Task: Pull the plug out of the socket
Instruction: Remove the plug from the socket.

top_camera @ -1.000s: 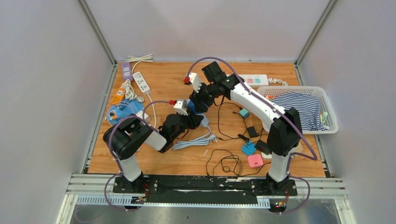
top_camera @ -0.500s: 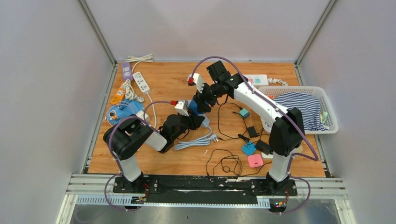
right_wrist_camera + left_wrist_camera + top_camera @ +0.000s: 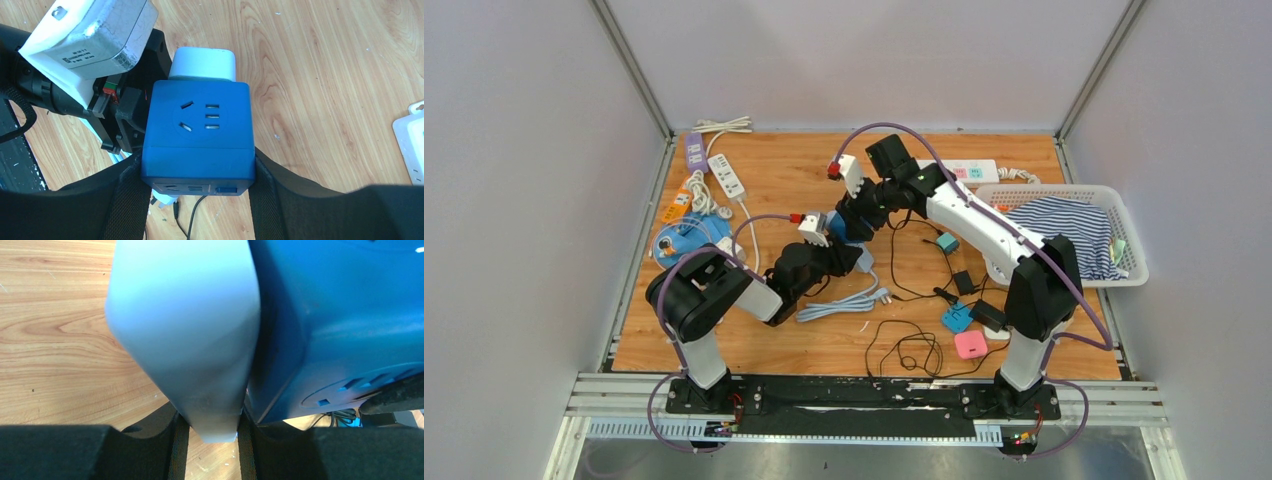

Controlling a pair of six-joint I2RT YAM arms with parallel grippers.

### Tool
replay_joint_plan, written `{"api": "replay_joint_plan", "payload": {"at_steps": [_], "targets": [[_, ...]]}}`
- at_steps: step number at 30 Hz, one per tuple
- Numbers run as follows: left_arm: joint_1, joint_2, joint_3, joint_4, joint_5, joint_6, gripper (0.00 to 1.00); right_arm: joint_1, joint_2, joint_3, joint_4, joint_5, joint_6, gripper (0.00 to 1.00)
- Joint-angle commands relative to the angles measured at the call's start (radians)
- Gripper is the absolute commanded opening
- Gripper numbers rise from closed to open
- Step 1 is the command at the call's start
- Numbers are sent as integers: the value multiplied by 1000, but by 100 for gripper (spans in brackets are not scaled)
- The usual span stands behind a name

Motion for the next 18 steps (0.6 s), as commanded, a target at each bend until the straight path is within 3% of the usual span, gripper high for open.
{"api": "replay_joint_plan", "payload": {"at_steps": [1, 6, 10, 14, 18], "targets": [[-8, 7, 3, 23, 24, 51, 0, -33, 5, -42, -16, 45, -37, 0], [-9, 8, 5, 20, 27, 51, 0, -32, -21, -31, -131, -316, -161, 0], [-10, 8, 6, 16, 26, 53, 0, -32, -34, -14, -197, -428, -221, 0], [-10, 8, 6, 16, 25, 55, 0, -33, -30, -12, -188, -360, -210, 0], [-10, 8, 8, 14, 24, 55, 0, -33, -18, -41, -62, -21, -94, 0]]}}
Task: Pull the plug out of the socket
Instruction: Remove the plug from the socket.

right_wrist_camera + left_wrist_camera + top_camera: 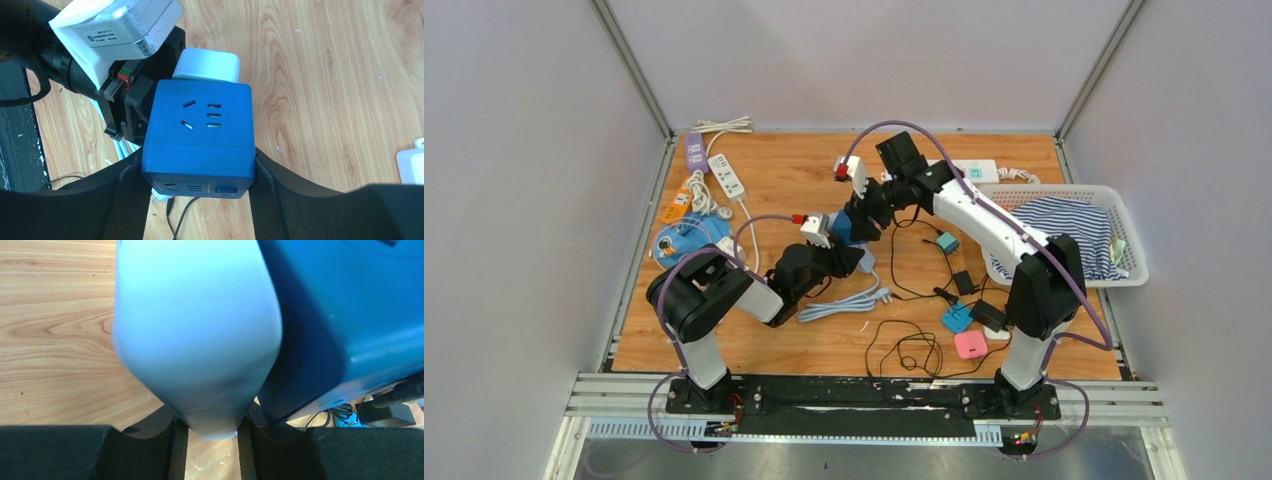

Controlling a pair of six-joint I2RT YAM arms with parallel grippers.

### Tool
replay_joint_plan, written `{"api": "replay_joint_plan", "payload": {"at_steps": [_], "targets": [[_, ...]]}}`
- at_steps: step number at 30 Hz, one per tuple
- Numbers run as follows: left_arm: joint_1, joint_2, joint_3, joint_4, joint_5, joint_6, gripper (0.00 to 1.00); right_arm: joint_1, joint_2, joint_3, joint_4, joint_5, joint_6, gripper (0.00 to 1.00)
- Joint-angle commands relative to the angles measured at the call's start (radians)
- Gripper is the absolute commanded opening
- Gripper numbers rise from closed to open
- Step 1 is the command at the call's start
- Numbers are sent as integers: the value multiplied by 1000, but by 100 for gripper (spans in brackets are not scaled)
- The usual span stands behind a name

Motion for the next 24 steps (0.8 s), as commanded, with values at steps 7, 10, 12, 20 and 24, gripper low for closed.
{"api": "replay_joint_plan", "payload": {"at_steps": [7, 10, 12, 20, 24], "targets": [[-1, 11, 9, 4, 19, 39, 0, -1, -11, -51, 18, 282, 98, 0], [-2, 10, 9, 2, 19, 38, 0, -2, -32, -73, 6, 157, 62, 0], [-2, 8, 9, 1, 19, 38, 0, -2, -43, -86, -26, 2, 19, 0], [-3, 11, 11, 0, 19, 38, 0, 1, -47, -49, -164, -281, -110, 0], [-4, 11, 11, -1, 19, 38, 0, -1, -50, -45, -147, -190, -90, 0]]}}
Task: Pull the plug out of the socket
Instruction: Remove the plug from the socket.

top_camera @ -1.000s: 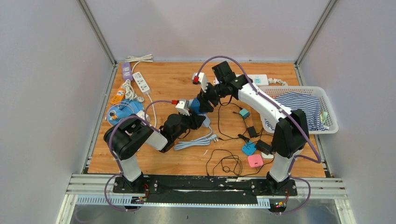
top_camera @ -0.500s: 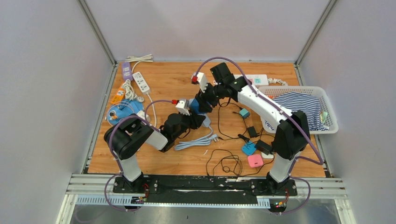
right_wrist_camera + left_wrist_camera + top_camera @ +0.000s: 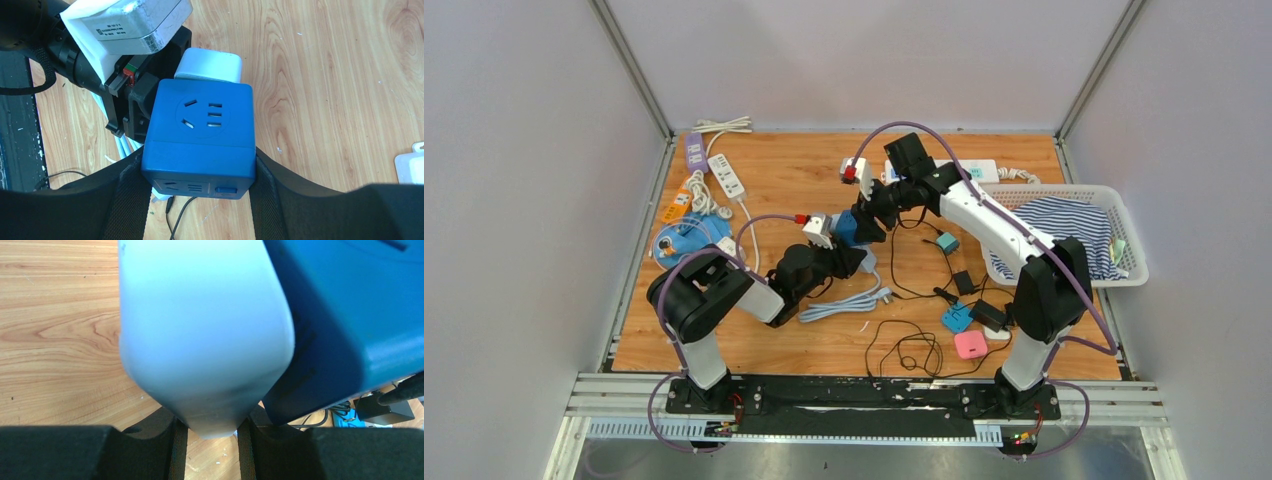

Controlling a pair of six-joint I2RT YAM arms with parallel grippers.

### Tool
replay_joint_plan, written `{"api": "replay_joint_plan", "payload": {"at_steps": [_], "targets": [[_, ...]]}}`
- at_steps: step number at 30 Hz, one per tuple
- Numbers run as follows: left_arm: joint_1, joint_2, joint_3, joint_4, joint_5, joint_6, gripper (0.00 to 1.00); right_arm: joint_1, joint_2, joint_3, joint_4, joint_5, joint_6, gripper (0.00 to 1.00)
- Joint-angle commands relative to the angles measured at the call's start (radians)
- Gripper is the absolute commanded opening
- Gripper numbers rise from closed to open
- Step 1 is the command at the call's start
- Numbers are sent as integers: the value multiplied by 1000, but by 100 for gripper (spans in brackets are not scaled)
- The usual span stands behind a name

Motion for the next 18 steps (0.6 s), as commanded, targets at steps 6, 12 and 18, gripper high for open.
{"api": "replay_joint_plan", "payload": {"at_steps": [6, 12, 18], "targets": [[3, 11, 7, -2, 12, 23, 0, 5, -10, -28, -46, 139, 62, 0], [3, 15, 10, -1, 12, 22, 0, -9, -20, -49, 23, 302, 120, 0], [1, 15, 10, -2, 12, 23, 0, -15, -38, -65, -34, -17, 42, 0]]}}
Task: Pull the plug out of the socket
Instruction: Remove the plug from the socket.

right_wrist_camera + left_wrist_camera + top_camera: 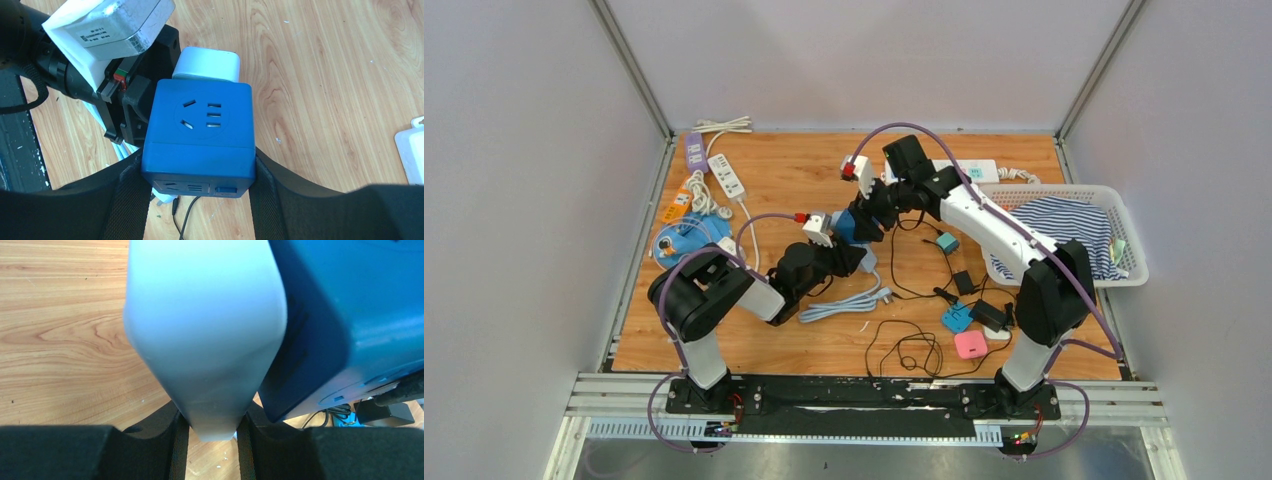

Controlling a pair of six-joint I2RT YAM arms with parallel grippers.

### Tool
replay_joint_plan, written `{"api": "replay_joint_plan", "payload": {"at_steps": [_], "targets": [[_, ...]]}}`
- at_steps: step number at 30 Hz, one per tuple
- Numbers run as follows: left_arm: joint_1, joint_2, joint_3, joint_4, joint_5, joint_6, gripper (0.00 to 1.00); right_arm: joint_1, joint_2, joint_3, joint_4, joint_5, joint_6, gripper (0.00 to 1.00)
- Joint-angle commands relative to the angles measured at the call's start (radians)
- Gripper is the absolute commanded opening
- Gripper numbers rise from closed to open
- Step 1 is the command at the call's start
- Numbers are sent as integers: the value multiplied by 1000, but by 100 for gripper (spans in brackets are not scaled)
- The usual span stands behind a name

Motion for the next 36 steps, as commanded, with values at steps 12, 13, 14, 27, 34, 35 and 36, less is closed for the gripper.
{"api": "replay_joint_plan", "payload": {"at_steps": [12, 13, 14, 27, 34, 35, 36], "targets": [[-1, 8, -1, -19, -33, 28, 0, -32, -55, -33, -213, -363, -211, 0], [-2, 7, 0, -19, -34, 28, 0, -34, -55, -35, -212, -361, -210, 0], [-1, 8, 0, -21, -36, 27, 0, -36, -57, -36, -212, -359, -210, 0], [-1, 10, 14, -90, -110, 10, 0, -45, -25, -61, -8, 0, 48, 0], [1, 9, 15, -118, -147, -1, 0, -72, -93, -110, -82, -304, -89, 0], [1, 8, 15, -123, -149, -2, 0, -84, -106, -120, -91, -348, -106, 0], [1, 6, 16, -124, -150, -2, 0, -97, -120, -133, -92, -383, -116, 0]]}}
